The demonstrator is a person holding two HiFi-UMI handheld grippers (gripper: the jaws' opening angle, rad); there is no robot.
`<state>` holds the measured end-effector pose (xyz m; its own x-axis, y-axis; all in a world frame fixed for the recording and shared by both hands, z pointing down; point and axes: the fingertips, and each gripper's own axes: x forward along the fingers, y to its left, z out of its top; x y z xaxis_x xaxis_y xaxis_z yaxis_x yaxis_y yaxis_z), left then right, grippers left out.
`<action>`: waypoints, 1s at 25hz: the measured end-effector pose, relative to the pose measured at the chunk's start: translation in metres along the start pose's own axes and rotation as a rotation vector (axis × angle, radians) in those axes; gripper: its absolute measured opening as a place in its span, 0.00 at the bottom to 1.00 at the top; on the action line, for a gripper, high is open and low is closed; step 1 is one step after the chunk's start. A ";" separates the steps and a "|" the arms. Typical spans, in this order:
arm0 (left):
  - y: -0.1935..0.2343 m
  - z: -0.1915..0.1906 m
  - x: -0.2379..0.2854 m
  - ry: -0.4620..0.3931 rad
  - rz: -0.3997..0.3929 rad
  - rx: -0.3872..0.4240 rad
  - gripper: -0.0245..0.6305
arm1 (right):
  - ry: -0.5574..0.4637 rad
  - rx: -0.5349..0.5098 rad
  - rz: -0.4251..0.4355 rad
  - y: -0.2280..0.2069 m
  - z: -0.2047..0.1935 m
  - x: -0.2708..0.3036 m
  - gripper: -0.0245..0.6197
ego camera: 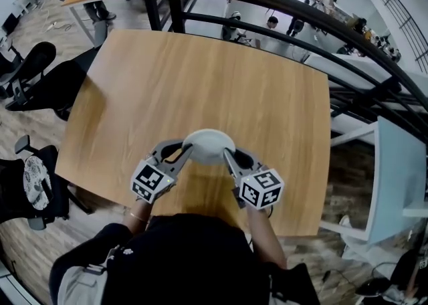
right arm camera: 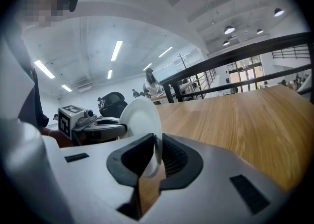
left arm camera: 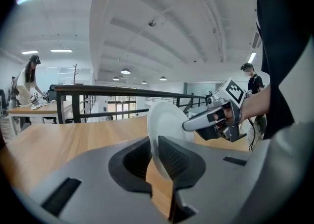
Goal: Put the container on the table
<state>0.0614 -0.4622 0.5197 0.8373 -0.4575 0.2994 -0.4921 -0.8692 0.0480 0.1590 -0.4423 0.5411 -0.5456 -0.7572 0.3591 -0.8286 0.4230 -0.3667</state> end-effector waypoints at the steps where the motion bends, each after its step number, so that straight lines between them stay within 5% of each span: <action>1: 0.002 -0.003 0.002 0.007 0.000 -0.006 0.09 | 0.007 0.009 0.000 -0.002 -0.003 0.002 0.08; 25: 0.007 -0.067 0.025 0.186 -0.049 -0.072 0.11 | 0.145 0.123 -0.029 -0.025 -0.054 0.025 0.08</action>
<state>0.0627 -0.4668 0.5908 0.8054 -0.3668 0.4656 -0.4733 -0.8709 0.1326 0.1598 -0.4447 0.6060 -0.5413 -0.6850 0.4875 -0.8275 0.3311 -0.4535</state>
